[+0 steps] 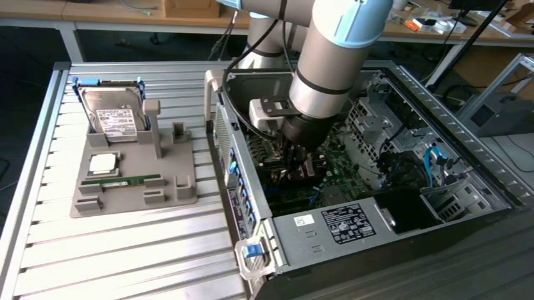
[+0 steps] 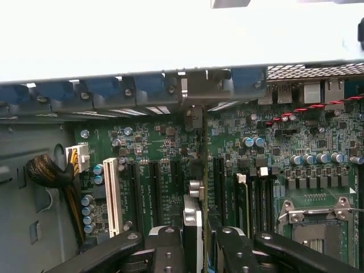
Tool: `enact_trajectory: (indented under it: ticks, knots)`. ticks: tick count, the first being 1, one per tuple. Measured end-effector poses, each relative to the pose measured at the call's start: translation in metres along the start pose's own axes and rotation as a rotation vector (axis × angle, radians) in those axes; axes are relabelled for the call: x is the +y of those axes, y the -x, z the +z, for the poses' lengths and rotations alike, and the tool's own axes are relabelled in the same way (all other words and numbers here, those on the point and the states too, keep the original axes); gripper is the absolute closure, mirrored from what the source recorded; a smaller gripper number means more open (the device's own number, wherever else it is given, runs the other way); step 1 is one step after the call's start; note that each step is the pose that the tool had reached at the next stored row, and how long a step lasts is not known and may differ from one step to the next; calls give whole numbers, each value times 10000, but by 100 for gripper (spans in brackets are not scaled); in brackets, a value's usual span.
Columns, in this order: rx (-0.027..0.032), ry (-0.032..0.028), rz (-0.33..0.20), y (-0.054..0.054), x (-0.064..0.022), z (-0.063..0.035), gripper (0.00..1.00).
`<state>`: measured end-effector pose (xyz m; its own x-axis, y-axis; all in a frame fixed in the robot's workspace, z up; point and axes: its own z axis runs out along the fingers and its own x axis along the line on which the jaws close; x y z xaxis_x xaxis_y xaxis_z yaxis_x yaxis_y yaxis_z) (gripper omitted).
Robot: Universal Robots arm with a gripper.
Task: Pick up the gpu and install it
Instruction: 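Insert the gpu into the slot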
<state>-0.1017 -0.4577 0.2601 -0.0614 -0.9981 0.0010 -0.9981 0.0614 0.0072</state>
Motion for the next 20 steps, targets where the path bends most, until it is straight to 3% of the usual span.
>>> enact_trajectory:
  ticks: [20]
  knots:
    - [-11,-2,-54,-5,9,36,73]
